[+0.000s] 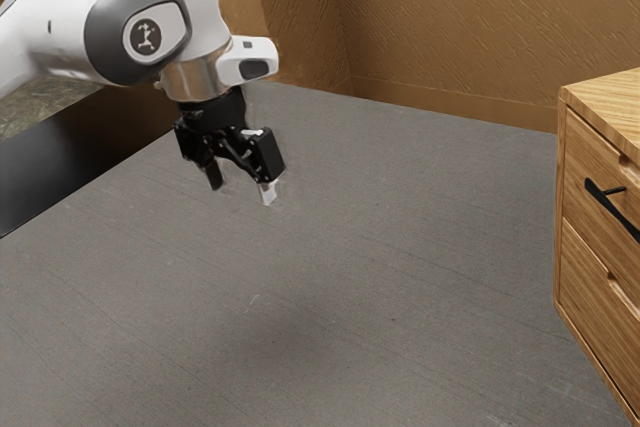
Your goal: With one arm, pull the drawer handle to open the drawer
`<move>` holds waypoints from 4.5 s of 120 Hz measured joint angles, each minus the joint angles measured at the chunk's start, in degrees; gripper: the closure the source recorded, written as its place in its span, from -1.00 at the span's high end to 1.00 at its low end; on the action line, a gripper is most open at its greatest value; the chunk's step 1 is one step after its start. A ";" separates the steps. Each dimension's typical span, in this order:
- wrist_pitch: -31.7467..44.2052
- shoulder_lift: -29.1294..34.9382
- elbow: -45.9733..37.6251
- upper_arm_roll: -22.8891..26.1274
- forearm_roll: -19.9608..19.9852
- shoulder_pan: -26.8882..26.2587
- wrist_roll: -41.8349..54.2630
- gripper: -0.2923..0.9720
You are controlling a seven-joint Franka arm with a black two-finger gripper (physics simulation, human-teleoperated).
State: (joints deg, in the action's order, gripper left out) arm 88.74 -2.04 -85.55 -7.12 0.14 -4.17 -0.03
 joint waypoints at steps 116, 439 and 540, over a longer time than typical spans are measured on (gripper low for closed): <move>6.37 2.68 3.80 9.10 9.21 -27.85 -35.77 0.54; 31.21 -2.21 -1.19 10.40 2.15 -24.23 95.86 0.54; 31.49 -5.21 1.84 10.97 2.29 -20.66 97.51 0.54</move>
State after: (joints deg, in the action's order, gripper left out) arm 120.22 -7.24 -83.71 3.85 2.44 -24.82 97.48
